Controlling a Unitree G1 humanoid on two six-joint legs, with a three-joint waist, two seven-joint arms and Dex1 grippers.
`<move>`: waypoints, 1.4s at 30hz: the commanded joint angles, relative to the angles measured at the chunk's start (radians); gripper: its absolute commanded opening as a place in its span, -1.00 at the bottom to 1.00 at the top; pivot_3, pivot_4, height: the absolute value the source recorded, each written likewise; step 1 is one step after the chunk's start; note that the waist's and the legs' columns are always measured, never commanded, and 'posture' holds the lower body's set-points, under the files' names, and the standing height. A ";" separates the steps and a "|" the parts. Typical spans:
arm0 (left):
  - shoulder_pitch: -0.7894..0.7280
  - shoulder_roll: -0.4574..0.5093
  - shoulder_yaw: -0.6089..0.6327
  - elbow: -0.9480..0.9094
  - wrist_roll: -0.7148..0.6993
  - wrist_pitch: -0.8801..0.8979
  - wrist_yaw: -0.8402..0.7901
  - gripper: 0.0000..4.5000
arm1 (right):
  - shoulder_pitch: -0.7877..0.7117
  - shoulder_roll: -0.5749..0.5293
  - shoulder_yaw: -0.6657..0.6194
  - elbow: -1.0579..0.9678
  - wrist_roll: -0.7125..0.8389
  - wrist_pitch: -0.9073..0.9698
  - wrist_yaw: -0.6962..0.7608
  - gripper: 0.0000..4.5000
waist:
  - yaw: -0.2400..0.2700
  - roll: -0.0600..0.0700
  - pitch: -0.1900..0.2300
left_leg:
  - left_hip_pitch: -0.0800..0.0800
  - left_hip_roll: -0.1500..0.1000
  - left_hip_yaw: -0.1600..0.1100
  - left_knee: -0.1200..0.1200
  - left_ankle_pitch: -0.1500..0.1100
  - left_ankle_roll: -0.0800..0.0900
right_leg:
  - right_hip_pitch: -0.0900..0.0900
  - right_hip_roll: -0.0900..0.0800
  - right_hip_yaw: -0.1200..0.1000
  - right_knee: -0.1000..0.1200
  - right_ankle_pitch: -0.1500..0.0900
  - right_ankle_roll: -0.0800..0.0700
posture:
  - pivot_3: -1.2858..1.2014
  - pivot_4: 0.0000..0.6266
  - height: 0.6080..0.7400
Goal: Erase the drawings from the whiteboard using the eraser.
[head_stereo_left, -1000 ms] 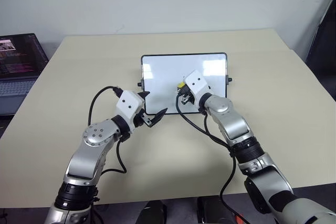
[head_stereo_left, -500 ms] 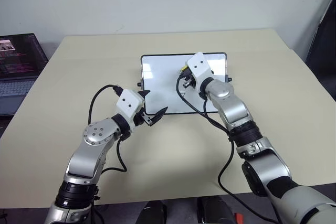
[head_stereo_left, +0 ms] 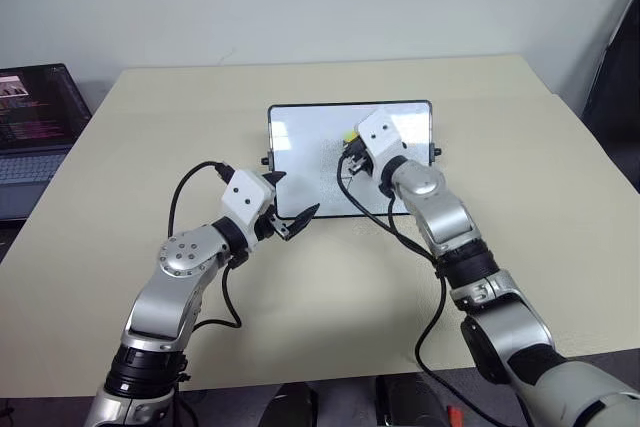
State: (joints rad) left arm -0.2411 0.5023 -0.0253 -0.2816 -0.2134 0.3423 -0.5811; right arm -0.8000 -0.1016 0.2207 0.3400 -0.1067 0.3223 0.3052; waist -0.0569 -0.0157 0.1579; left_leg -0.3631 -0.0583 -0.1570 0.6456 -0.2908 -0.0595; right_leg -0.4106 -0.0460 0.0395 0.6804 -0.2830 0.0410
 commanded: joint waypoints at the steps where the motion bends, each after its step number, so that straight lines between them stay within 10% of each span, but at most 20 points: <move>1: -0.016 0.006 0.016 -0.024 -0.001 -0.016 -0.005 1.00 | 0.045 -0.003 0.032 -0.063 -0.021 0.034 0.019 -0.56 | 0.000 0.000 0.000 | 0.000 0.000 0.000 0.000 0.000 0.000 | 0.000 0.000 0.000 0.000 0.000 0.000 | 0.03 -0.52 1.00; 42: -0.021 0.000 0.014 -0.004 0.000 -0.027 -0.004 1.00 | 0.005 -0.036 0.035 -0.030 -0.046 0.062 -0.004 -0.56 | 0.007 0.000 0.000 | 0.002 0.000 -0.001 0.001 0.000 0.000 | 0.003 0.001 -0.001 0.001 0.003 0.000 | 0.03 -0.52 1.00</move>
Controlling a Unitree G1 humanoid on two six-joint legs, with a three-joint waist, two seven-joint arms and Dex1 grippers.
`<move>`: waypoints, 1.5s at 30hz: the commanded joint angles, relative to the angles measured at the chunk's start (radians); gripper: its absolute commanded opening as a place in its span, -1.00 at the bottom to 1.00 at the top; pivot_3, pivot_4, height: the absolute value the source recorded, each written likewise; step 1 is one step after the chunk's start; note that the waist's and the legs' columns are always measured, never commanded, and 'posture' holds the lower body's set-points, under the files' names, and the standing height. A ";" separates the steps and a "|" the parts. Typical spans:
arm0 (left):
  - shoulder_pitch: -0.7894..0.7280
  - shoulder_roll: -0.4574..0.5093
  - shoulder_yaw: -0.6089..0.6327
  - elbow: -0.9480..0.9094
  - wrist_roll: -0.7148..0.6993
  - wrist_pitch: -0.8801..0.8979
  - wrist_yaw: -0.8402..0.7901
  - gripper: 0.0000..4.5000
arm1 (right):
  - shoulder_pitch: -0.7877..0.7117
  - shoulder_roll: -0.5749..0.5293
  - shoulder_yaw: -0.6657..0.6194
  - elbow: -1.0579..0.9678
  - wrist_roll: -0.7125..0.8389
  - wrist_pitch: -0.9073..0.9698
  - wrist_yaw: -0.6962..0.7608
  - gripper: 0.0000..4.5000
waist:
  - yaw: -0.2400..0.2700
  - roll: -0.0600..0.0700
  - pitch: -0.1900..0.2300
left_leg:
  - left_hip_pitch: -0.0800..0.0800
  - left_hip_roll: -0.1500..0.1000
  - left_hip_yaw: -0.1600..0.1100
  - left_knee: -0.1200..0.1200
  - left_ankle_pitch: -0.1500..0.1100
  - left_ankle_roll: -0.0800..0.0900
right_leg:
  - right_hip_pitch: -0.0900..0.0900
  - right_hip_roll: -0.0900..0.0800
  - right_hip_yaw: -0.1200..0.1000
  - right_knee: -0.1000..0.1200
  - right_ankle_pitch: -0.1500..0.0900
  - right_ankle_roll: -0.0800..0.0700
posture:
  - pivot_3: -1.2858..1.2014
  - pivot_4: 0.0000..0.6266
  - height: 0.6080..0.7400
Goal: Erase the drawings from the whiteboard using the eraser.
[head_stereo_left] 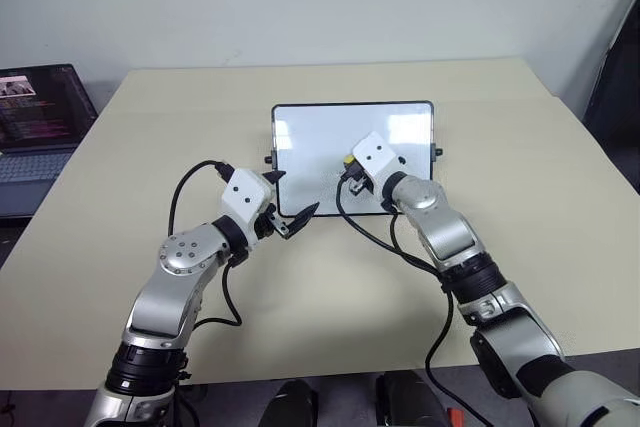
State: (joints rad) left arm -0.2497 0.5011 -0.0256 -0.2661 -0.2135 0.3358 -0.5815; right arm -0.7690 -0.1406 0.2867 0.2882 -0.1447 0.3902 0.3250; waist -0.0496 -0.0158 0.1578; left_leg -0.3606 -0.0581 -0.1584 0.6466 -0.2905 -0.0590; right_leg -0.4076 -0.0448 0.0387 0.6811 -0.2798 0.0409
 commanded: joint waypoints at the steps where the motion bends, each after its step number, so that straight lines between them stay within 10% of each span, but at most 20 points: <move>1: -0.012 0.002 0.015 -0.019 0.000 -0.021 -0.004 1.00 | -0.028 0.005 -0.031 0.026 -0.008 -0.009 -0.025 -0.56 | -0.001 0.000 0.000 | 0.000 0.000 0.000 0.000 0.000 0.000 | 0.000 0.000 0.000 0.000 0.000 0.000 | 0.03 -0.52 1.00; 26: 0.024 0.016 0.028 -0.048 -0.010 -0.013 -0.018 1.00 | 0.121 -0.173 -0.130 -0.567 0.088 0.426 0.131 -0.56 | 0.005 0.000 0.000 | -0.003 0.001 0.000 -0.001 0.000 -0.001 | -0.003 0.001 0.001 -0.003 0.000 0.000 | 0.03 -0.52 1.00; 45: 0.046 -0.056 0.075 -0.060 -0.106 0.078 0.001 1.00 | 0.139 -0.193 -0.104 -0.556 0.134 0.460 0.141 -0.56 | 0.010 0.000 0.001 | -0.003 0.001 0.000 -0.001 0.000 0.000 | -0.003 0.001 0.001 -0.003 0.000 0.000 | 0.03 -0.52 1.00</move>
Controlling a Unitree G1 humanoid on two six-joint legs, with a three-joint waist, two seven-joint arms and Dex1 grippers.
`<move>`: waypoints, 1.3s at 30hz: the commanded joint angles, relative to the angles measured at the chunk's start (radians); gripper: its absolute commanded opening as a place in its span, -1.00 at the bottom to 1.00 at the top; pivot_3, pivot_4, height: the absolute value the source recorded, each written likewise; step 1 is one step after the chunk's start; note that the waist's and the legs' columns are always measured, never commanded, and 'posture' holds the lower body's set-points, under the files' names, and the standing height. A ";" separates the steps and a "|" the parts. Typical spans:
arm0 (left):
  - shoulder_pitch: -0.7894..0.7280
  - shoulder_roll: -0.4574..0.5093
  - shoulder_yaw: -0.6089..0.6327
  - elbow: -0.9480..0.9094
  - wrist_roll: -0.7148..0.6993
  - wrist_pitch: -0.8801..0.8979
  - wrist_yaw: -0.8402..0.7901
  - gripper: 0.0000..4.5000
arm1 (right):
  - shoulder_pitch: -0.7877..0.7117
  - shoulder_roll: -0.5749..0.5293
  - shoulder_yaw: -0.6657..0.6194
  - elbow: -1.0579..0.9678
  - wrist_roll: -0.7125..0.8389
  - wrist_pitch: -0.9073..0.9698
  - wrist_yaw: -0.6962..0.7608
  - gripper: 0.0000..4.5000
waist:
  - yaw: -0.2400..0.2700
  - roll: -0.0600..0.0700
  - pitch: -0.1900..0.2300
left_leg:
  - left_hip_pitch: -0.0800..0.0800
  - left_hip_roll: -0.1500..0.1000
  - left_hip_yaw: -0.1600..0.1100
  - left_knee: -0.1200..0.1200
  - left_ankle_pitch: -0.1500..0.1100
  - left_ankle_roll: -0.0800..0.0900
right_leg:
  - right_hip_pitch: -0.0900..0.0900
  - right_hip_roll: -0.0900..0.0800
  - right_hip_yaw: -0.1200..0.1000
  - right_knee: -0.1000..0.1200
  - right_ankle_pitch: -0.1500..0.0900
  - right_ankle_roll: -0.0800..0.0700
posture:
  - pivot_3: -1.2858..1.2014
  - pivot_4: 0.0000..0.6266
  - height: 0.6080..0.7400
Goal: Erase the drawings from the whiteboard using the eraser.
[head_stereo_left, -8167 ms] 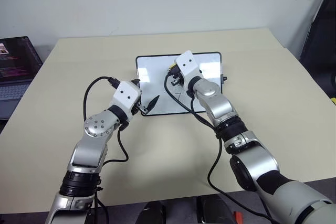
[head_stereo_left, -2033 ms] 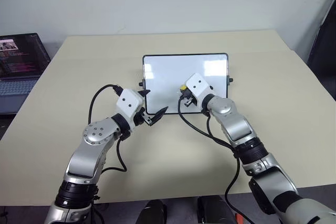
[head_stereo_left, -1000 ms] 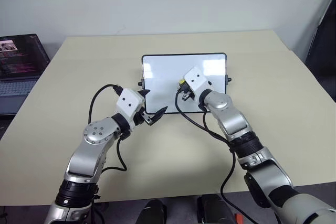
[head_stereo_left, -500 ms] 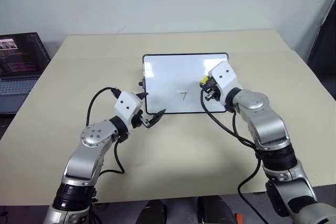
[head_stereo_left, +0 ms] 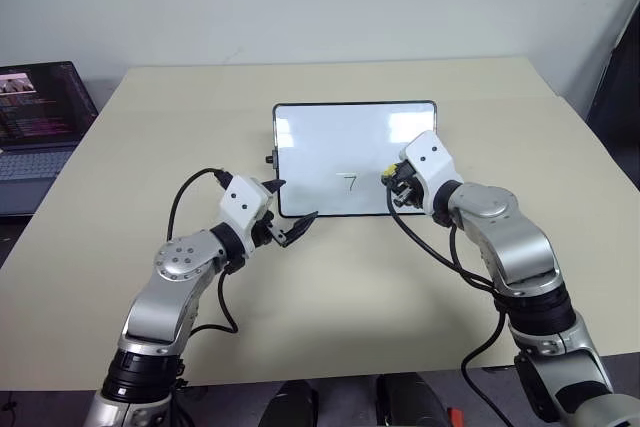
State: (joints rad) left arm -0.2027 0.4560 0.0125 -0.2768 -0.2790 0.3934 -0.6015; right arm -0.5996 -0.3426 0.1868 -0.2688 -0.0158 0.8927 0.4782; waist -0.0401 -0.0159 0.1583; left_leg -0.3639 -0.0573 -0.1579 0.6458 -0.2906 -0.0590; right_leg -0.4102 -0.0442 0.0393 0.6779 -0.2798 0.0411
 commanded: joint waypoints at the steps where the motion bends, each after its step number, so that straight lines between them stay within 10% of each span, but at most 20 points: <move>1: 0.005 -0.007 0.032 -0.049 -0.032 0.022 0.021 1.00 | -0.037 0.014 -0.004 0.014 0.004 -0.052 -0.017 -0.56 | 0.000 0.000 0.000 | 0.000 0.000 0.000 0.000 0.000 0.000 | 0.000 0.000 0.000 0.000 0.000 0.000 | 0.03 -0.52 1.00; 39: 0.004 0.015 -0.021 0.051 0.067 -0.124 0.006 1.00 | -0.140 0.212 0.095 0.533 -0.103 -0.500 -0.131 -0.56 | -0.001 0.000 0.000 | 0.001 0.000 0.001 0.000 0.001 -0.002 | 0.000 0.000 0.000 0.001 0.000 0.000 | 0.03 -0.52 1.00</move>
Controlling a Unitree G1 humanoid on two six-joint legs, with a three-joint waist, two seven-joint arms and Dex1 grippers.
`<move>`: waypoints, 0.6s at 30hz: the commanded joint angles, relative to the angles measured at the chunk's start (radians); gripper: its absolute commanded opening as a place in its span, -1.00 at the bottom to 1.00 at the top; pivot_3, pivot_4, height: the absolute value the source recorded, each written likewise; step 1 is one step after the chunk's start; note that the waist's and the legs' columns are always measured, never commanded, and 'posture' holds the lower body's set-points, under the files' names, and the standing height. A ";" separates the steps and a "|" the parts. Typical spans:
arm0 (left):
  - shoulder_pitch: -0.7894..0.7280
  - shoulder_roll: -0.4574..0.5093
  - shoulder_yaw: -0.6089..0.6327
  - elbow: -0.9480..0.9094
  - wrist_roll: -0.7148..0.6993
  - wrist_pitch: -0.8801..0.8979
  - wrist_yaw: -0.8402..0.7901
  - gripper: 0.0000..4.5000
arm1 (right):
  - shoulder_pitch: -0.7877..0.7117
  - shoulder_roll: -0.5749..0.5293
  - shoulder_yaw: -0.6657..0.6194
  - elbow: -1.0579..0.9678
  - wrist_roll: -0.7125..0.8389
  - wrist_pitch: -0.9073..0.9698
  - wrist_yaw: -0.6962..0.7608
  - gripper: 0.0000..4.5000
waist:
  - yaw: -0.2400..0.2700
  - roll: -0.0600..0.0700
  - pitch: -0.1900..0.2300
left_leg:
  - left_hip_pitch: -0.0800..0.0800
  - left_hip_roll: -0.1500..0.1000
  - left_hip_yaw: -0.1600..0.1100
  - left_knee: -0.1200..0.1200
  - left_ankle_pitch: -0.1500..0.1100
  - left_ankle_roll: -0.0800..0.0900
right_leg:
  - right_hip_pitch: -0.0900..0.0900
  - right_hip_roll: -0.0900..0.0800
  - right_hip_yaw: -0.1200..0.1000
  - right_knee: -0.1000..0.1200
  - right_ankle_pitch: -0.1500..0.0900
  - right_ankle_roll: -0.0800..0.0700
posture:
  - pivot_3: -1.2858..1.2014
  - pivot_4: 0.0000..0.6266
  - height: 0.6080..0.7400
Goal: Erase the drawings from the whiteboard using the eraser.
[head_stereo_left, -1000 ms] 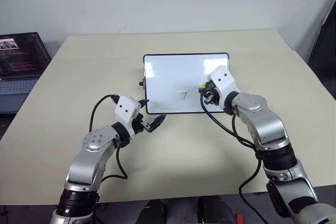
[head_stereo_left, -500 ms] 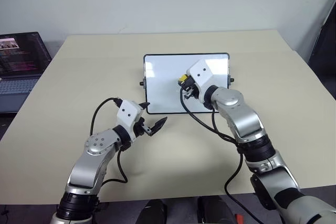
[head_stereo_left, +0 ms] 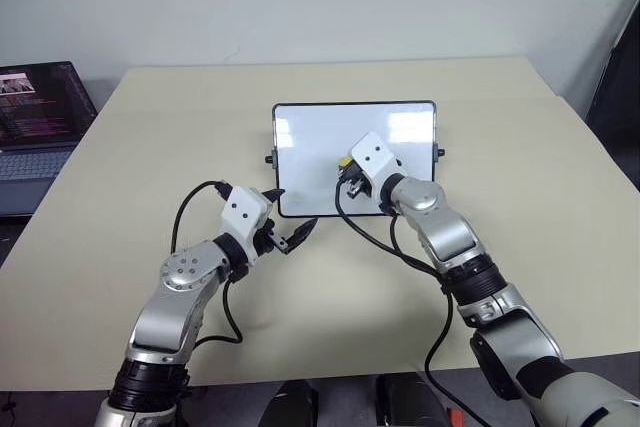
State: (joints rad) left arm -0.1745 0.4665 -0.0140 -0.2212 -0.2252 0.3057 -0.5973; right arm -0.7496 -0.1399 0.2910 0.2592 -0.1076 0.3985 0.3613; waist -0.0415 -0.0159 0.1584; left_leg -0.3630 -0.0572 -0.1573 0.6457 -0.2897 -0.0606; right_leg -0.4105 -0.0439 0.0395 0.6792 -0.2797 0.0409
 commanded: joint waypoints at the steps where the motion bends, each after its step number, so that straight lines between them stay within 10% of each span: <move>1: -0.031 0.002 0.006 0.000 0.014 -0.039 0.001 1.00 | 0.012 0.019 -0.005 0.006 -0.012 -0.003 -0.019 -0.56 | 0.000 0.000 0.000 | 0.000 0.000 0.000 0.000 0.000 0.000 | 0.000 0.000 0.000 0.000 0.000 0.000 | 0.03 -0.52 1.00; 18: -0.003 -0.010 0.011 -0.049 0.007 -0.008 0.014 1.00 | 0.094 -0.017 0.006 -0.057 -0.036 0.037 -0.006 -0.56 | -0.005 0.000 0.000 | 0.001 0.000 -0.001 0.000 -0.001 0.002 | 0.001 0.000 0.000 0.001 0.000 0.000 | 0.03 -0.52 1.00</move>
State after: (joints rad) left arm -0.1743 0.4561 -0.0144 -0.2188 -0.2141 0.3007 -0.5922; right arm -0.6732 -0.1365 0.2996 0.2067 -0.1186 0.4082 0.3542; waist -0.0465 -0.0159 0.1582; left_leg -0.3624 -0.0573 -0.1584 0.6461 -0.2907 -0.0588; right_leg -0.4091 -0.0438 0.0390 0.6799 -0.2796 0.0408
